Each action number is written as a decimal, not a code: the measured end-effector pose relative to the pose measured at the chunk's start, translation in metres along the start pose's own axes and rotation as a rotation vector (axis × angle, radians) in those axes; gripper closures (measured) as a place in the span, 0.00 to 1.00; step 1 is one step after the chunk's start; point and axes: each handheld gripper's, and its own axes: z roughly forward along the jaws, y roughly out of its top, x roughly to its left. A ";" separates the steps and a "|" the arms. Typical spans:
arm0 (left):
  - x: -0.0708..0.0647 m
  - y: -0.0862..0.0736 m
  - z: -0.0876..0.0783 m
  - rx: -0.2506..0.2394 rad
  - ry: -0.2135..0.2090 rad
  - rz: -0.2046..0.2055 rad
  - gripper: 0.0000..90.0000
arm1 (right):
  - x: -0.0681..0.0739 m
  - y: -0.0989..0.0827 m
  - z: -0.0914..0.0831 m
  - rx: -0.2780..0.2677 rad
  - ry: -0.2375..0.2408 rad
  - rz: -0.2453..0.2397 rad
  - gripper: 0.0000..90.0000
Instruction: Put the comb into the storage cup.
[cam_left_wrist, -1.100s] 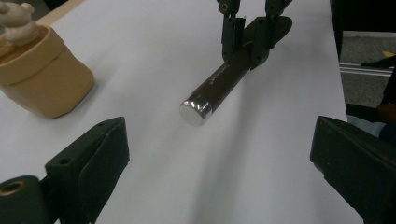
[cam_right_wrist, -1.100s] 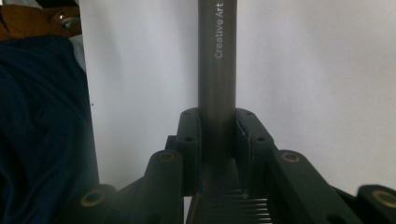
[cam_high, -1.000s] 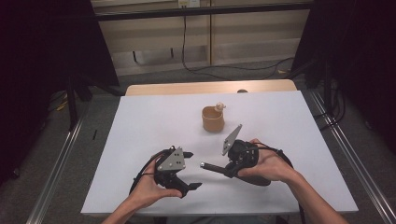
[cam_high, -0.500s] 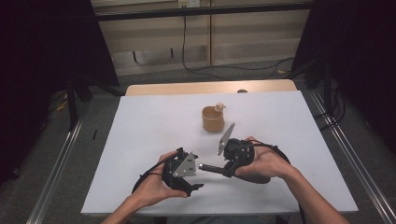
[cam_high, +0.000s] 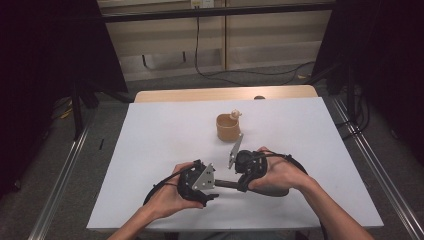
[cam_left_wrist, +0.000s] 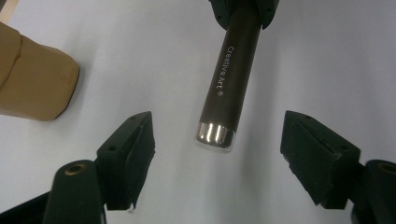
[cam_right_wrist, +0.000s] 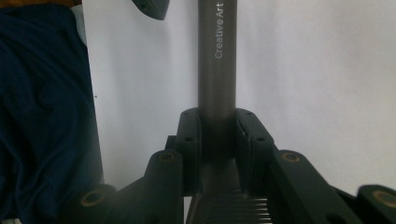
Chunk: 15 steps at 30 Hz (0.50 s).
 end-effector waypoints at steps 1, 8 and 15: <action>0.000 0.001 0.001 0.012 -0.003 0.010 0.31 | 0.000 0.000 0.000 0.002 -0.002 0.001 0.81; 0.002 0.009 0.005 0.047 0.012 0.054 0.40 | 0.001 0.001 0.000 0.008 0.007 -0.001 0.81; 0.001 0.012 0.009 0.052 -0.005 0.062 0.49 | 0.001 0.002 0.002 0.009 0.013 -0.009 0.81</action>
